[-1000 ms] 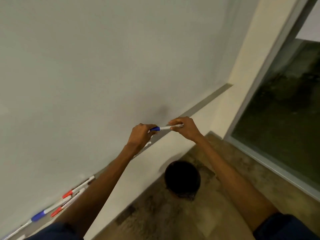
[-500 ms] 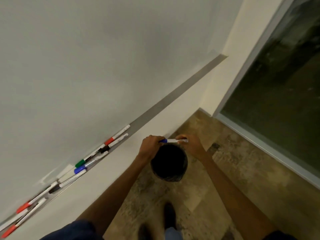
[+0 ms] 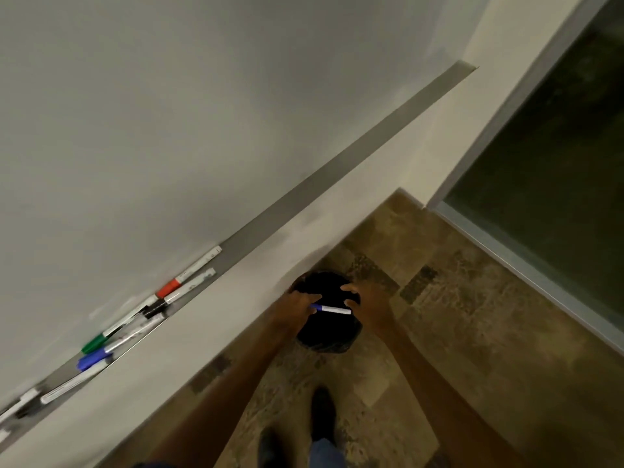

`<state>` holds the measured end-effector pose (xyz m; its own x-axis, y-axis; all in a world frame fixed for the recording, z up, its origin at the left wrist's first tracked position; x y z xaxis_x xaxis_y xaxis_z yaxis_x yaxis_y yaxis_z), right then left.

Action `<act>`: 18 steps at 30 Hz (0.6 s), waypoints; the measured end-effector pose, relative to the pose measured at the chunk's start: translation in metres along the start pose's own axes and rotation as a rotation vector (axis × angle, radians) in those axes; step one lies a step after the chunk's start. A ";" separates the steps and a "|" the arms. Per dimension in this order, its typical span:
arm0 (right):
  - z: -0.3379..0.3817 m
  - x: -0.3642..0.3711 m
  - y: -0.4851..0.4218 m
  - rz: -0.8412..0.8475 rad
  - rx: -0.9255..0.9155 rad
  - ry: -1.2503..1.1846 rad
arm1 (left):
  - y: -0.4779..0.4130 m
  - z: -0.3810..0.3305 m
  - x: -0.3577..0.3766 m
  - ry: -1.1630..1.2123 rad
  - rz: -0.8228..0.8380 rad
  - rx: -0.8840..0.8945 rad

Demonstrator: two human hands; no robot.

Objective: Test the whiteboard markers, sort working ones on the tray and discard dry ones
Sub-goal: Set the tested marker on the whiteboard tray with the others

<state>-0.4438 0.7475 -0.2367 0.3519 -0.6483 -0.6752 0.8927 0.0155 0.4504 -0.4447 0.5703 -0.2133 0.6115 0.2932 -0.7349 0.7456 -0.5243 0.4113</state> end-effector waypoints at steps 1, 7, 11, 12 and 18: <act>-0.002 0.003 -0.001 0.003 0.004 0.003 | -0.001 0.001 0.004 -0.002 -0.004 -0.004; -0.008 0.010 -0.005 -0.042 -0.001 -0.033 | -0.007 -0.003 0.007 -0.026 -0.114 0.013; 0.005 0.007 -0.005 -0.057 -0.041 -0.071 | -0.002 0.002 -0.013 0.003 -0.236 -0.037; 0.012 0.003 -0.004 -0.070 -0.052 -0.074 | 0.002 0.002 -0.020 -0.014 -0.265 -0.040; 0.075 -0.013 0.010 -0.123 -0.113 -0.098 | 0.041 -0.010 -0.073 -0.136 -0.497 -0.021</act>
<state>-0.4605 0.6988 -0.1790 0.2140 -0.7215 -0.6586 0.9552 0.0134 0.2958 -0.4561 0.5354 -0.1370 0.1427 0.3954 -0.9074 0.9434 -0.3315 0.0039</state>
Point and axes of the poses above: each hand's wrist, its own y-axis away from the middle knuckle, its own x-axis out of the palm, z = x × y, the point moved 6 cm from there along -y, towards the middle knuckle, and after that the axes turned 11 degrees about x, right-handed, at the moved point
